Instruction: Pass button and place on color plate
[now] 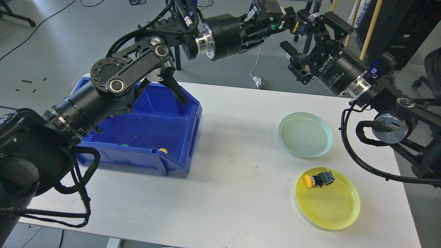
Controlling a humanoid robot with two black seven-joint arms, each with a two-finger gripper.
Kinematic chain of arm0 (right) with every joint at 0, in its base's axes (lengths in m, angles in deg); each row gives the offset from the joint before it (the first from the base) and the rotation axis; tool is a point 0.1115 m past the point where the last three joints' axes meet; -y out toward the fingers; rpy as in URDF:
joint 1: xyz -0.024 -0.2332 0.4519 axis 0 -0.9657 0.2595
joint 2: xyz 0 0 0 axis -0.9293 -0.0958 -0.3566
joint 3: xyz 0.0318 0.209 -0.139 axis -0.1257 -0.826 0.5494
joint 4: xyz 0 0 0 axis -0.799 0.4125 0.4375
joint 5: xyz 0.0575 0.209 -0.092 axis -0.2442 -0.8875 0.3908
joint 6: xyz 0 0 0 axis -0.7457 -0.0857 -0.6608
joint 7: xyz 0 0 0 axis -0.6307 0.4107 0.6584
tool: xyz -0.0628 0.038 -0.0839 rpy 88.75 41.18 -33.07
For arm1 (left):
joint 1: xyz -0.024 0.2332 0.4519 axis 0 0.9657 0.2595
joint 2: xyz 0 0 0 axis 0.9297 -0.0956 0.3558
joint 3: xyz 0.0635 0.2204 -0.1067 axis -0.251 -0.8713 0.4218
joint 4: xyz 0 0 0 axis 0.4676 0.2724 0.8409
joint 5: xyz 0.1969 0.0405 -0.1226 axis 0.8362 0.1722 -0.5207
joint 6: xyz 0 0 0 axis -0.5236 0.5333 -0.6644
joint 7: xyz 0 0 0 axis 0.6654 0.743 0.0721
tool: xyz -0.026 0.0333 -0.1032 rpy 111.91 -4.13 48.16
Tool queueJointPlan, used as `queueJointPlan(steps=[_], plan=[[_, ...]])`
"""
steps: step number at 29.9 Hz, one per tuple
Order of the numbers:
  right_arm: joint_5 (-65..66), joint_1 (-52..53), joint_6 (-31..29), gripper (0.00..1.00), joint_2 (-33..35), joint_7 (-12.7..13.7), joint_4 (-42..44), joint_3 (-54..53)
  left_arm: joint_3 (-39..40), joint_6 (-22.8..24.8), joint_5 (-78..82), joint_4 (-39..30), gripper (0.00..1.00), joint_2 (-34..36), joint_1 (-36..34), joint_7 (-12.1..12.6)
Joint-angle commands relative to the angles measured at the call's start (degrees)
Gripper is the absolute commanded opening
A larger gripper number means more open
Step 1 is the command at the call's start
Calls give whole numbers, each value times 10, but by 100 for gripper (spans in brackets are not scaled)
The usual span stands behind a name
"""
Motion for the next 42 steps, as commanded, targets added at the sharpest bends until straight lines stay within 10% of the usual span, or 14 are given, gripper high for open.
queueJointPlan(steps=[1,6,15,18,20,23,42], plan=[[1,1,-2,36,0,1,1,1,-1,0,-1,0,11,1,2,0],[2,3,-2,12,-1,2,1,1,-1,0,-1,0,11,5,3,0],[7,5,-2,7,1,2,4,2,-2,0,1,10,14,5,4,1],[8,6,-2,6,3,2,4,2,1,0,0,28,49,0,4,5],[9,6,-2,6,4,2,6,2,2,0,-1,34,91,-1,4,17],[9,6,-2,6,5,3,7,2,1,0,-1,34,99,0,4,36],[58,-49,4,6,53,27,67,43,-9,0,4,29,99,108,11,42]])
